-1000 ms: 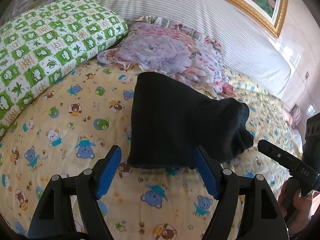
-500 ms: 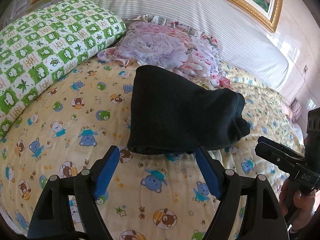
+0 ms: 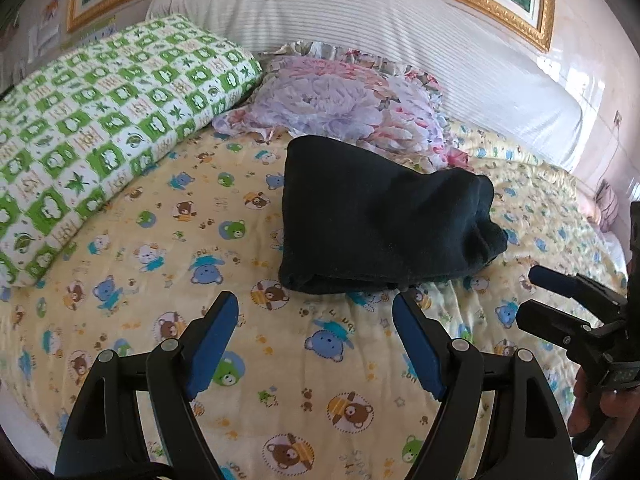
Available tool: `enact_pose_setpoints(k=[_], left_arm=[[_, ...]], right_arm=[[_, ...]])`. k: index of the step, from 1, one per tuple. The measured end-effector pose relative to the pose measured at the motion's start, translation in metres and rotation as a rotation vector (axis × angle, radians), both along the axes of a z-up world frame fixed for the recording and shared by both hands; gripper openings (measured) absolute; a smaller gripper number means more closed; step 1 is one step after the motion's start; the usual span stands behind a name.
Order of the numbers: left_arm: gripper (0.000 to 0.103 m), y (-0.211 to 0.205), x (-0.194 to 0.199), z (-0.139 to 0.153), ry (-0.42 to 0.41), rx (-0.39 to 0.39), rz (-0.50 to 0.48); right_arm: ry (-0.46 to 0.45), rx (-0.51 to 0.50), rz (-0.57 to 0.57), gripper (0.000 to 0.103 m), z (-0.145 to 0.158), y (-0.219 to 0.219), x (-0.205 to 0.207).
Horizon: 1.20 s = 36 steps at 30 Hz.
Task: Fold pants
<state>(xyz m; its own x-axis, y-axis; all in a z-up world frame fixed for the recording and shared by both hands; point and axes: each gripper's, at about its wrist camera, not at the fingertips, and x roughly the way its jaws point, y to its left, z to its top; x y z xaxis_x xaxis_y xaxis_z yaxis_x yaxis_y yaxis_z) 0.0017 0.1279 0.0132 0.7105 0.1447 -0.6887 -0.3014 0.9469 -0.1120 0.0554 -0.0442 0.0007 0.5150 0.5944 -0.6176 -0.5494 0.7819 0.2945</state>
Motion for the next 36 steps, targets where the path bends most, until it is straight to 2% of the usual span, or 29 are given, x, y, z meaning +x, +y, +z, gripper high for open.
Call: enact_pose_setpoints(k=[14, 19, 27, 36], left_arm=[[0.083, -0.022, -0.013, 0.006, 0.020, 0.134, -0.005], [0.083, -0.022, -0.015, 0.005, 0.024, 0.157, -0.012], [0.083, -0.021, -0.012, -0.004, 0.054, 0.268, -0.017], [0.083, -0.010, 0.005, -0.014, 0.081, 0.292, -0.022]], right_arm=[[-0.031, -0.015, -0.026, 0.095, 0.002, -0.010, -0.017], [-0.038, -0.027, -0.025, 0.097, 0.001, -0.011, -0.018], [-0.049, -0.080, -0.013, 0.097, -0.004, -0.011, -0.016], [-0.040, -0.111, 0.022, 0.097, -0.012, -0.011, -0.001]])
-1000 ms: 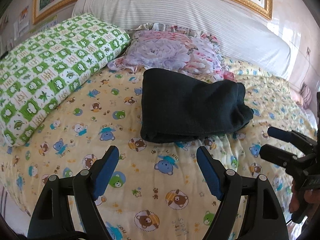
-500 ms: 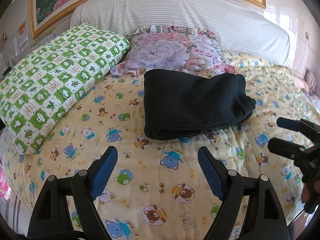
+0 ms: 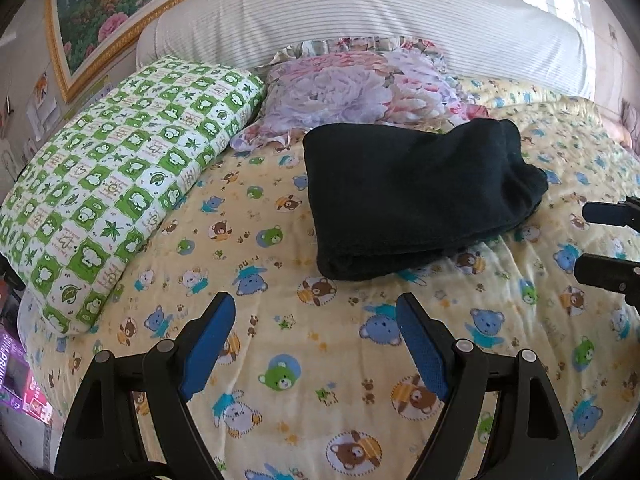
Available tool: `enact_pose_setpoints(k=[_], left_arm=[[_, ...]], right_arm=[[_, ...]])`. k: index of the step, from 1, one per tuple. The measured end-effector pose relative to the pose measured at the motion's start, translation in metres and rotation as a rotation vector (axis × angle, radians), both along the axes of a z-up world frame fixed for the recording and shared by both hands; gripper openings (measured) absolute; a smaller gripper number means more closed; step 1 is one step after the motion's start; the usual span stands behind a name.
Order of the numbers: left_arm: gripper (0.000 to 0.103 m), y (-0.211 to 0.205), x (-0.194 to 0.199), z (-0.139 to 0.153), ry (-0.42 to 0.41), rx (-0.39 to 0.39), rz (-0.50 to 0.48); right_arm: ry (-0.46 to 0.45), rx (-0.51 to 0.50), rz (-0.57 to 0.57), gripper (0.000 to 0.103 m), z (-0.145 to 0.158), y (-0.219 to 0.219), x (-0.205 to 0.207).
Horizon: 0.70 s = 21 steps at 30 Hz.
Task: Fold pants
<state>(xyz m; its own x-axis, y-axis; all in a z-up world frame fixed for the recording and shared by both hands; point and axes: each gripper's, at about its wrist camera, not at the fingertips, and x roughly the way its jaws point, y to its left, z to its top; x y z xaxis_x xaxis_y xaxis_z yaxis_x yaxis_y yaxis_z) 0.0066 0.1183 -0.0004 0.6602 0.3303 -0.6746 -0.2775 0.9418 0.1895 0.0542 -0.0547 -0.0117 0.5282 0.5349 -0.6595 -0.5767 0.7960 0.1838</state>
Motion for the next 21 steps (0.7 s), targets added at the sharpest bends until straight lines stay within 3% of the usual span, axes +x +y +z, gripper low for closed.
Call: enact_pose_setpoints(k=[21], left_arm=[[0.083, -0.001, 0.036, -0.014, 0.042, -0.016, -0.037]], right_arm=[[0.008, 0.006, 0.045, 0.097, -0.006, 0.012, 0.033]])
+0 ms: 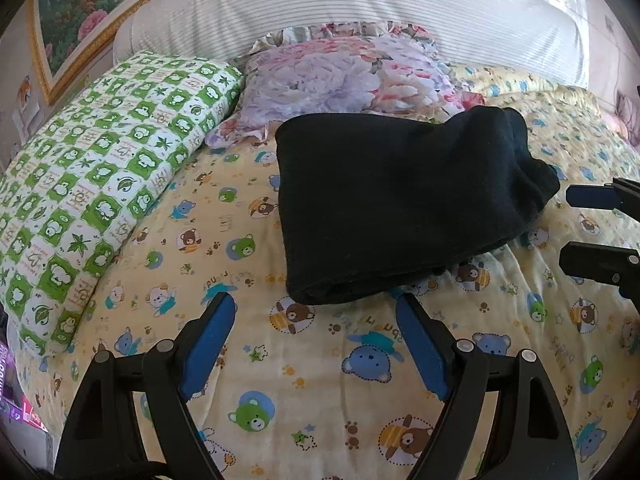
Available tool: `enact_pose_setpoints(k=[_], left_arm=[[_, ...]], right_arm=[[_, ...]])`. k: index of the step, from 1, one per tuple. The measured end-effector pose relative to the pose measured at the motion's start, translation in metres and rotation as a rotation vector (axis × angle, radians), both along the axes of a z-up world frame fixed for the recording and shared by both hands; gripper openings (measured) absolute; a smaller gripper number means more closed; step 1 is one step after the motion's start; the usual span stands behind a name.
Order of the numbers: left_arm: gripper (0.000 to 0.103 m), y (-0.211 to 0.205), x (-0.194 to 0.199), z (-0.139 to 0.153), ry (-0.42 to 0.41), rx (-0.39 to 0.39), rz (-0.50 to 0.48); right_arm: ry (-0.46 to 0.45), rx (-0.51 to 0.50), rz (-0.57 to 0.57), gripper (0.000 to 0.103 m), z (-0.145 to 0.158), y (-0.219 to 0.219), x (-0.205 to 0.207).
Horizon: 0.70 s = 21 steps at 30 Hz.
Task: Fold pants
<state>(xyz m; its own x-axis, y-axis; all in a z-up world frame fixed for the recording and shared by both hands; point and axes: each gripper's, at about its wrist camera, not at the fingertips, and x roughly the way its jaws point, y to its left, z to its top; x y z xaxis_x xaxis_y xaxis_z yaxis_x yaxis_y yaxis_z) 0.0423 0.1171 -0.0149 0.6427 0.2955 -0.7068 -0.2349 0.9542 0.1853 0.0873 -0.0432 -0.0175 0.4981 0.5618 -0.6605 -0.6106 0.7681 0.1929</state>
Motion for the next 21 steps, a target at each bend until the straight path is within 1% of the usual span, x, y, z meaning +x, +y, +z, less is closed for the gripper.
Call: enact_pose_setpoints(k=[5, 11, 21], left_arm=[[0.083, 0.0011, 0.0024, -0.0010, -0.002, -0.004, -0.001], [0.083, 0.0017, 0.0069, -0.0042, 0.010, -0.004, 0.001], [0.083, 0.0015, 0.0085, -0.0030, 0.003, 0.006, 0.006]], right_arm=[[0.005, -0.015, 0.011, 0.097, -0.0025, 0.0043, 0.0034], [0.007, -0.005, 0.008, 0.097, -0.0025, 0.0062, 0.0071], [0.005, 0.005, 0.007, 0.097, -0.0015, 0.0094, 0.0106]])
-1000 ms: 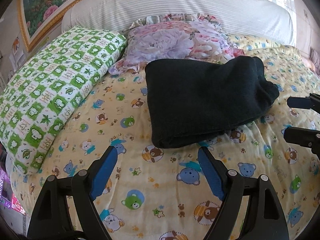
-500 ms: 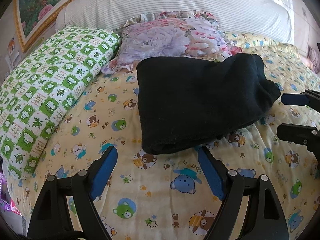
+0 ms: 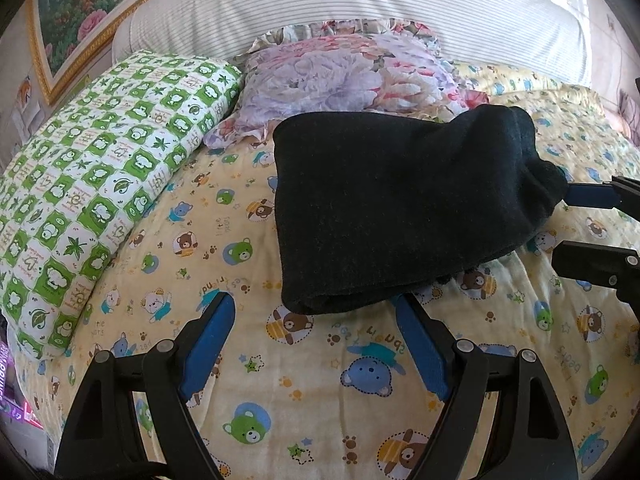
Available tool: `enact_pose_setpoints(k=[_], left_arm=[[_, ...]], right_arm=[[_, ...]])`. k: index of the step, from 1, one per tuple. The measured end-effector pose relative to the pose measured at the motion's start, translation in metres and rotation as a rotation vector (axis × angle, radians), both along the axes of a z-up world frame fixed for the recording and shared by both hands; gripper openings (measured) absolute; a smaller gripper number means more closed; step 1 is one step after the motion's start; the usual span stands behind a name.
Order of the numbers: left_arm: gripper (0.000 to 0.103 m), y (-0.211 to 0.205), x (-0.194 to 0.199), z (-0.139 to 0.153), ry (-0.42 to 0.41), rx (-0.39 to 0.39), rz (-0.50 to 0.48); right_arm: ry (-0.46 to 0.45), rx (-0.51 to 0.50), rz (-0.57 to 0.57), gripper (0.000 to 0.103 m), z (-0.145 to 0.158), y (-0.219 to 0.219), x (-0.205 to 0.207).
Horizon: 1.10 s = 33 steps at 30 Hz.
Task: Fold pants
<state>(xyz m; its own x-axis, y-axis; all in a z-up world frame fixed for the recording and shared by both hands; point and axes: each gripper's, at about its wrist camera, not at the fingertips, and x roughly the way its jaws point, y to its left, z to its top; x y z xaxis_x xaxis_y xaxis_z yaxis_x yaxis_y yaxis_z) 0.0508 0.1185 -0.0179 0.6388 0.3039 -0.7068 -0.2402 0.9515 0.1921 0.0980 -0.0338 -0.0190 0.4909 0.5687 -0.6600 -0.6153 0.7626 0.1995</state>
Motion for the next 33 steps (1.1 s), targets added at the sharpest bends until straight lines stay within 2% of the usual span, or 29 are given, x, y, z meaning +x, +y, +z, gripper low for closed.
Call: enact_pose_setpoints(k=[33], left_arm=[[0.083, -0.0002, 0.0058, 0.0021, -0.005, 0.009, -0.015]], right_arm=[[-0.004, 0.017, -0.013, 0.098, 0.0030, -0.0005, 0.0026]])
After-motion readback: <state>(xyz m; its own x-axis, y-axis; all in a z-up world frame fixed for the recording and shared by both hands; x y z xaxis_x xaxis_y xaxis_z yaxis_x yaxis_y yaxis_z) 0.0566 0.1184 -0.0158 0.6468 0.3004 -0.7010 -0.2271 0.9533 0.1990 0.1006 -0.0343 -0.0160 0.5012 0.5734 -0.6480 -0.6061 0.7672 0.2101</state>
